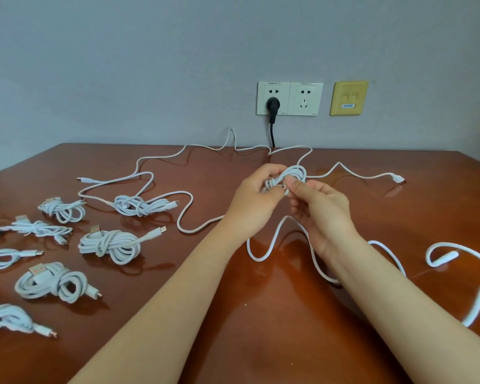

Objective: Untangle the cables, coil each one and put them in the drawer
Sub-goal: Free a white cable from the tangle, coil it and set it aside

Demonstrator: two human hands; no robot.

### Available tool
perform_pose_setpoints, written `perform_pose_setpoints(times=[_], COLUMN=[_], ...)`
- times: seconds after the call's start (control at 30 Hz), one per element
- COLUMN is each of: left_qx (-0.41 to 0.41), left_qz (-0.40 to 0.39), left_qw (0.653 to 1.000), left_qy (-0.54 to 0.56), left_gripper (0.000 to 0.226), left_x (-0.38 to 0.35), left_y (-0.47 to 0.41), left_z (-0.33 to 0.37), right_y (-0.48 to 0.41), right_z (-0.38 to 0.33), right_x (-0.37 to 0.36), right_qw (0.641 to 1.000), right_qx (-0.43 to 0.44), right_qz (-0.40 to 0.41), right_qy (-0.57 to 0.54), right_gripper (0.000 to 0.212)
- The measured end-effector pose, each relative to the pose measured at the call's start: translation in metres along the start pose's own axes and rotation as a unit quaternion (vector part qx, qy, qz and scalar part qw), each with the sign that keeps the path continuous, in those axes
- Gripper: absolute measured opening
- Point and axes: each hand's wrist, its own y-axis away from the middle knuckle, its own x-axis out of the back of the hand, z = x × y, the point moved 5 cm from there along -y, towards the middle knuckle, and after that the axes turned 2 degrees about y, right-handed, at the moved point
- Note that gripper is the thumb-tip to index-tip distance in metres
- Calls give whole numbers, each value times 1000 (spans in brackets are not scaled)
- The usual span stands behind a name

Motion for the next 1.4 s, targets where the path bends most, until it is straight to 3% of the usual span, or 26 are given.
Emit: perform_pose_setpoints(times=[0.2, 0.43, 0.7, 0.87, 1.07, 1.27, 1.4], left_qx=[11, 94, 108, 0, 23, 65, 78], left_qz=[18, 55, 16, 57, 86, 143, 153], left_qw=[999, 985, 991, 997, 996, 987, 984], left_qy=[26, 136, 78, -50, -22, 20, 40], left_gripper=[20, 22, 19, 9, 13, 10, 9], left_x=[-2, 0, -3, 4, 7, 19, 19], left_y=[1, 2, 2, 0, 3, 8, 12], left_z=[-1, -4, -4, 1, 3, 3, 4], right_y=[-4, -1, -5, -8, -6, 1, 8], right_z=[1, 0, 3, 1, 1, 5, 4], right_x=[2, -15, -7, -7, -12, -26, -26], right_qw=[998, 991, 983, 974, 974, 977, 976], right_qx=[33, 39, 88, 115, 93, 27, -22], right_qz=[26, -114, -35, -15, -50, -164, -194], right_qy=[50, 64, 156, 194, 201, 131, 101], right_gripper=[20, 10, 22, 30, 25, 24, 34])
